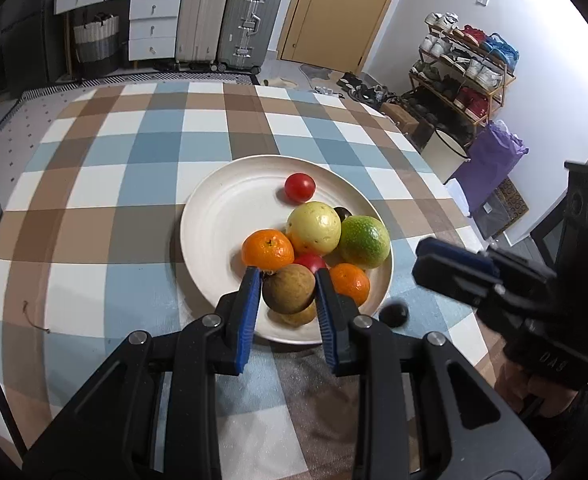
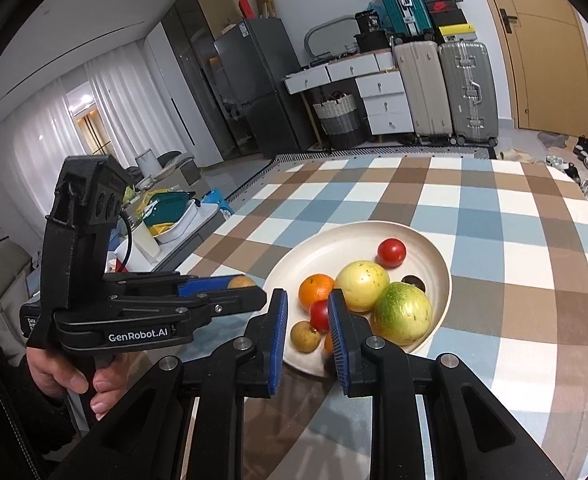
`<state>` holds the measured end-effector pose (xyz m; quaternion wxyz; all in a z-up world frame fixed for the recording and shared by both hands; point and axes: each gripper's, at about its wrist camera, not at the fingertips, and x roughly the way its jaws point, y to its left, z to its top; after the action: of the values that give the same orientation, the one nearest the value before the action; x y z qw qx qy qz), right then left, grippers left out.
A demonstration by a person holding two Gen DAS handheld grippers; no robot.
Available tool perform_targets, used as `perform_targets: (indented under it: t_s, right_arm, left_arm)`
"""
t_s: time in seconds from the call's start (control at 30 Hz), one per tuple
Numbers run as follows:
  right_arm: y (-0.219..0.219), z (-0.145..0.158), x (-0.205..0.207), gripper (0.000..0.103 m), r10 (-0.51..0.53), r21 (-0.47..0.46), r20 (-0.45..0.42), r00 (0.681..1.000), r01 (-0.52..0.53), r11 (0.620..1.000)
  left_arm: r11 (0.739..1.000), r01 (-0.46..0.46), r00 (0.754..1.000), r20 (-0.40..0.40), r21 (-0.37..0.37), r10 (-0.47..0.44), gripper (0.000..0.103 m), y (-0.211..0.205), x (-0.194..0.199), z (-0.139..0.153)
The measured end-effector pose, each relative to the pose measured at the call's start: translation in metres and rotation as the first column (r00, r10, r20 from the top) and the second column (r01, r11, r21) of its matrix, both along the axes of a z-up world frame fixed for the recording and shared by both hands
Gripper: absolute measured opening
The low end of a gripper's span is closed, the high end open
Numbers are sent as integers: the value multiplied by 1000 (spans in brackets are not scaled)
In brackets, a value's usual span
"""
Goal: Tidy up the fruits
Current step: 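Carry the brown fruit toward the plate with the left gripper while the right gripper lifts the plum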
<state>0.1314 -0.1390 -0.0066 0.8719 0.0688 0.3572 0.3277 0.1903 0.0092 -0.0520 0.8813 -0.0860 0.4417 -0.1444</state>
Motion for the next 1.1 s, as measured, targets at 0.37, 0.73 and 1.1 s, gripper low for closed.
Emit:
perform_targets:
  t_s: [0.37, 0.73, 1.1]
  right_arm:
    - [-58, -30, -25, 23, -111, 35, -34, 993, 113, 993]
    - [-110, -60, -113, 42, -245, -3, -77, 967, 245, 969]
    - [-114, -78, -172, 49, -349, -136, 10, 937, 347, 928]
  left_arm:
    - [1000, 0, 1000, -20, -31, -1, 25, 0, 4, -14]
    - [999, 30, 999, -20, -24, -30, 25, -13, -19, -13]
    - [998, 62, 998, -8, -7, -62, 25, -27, -46, -5]
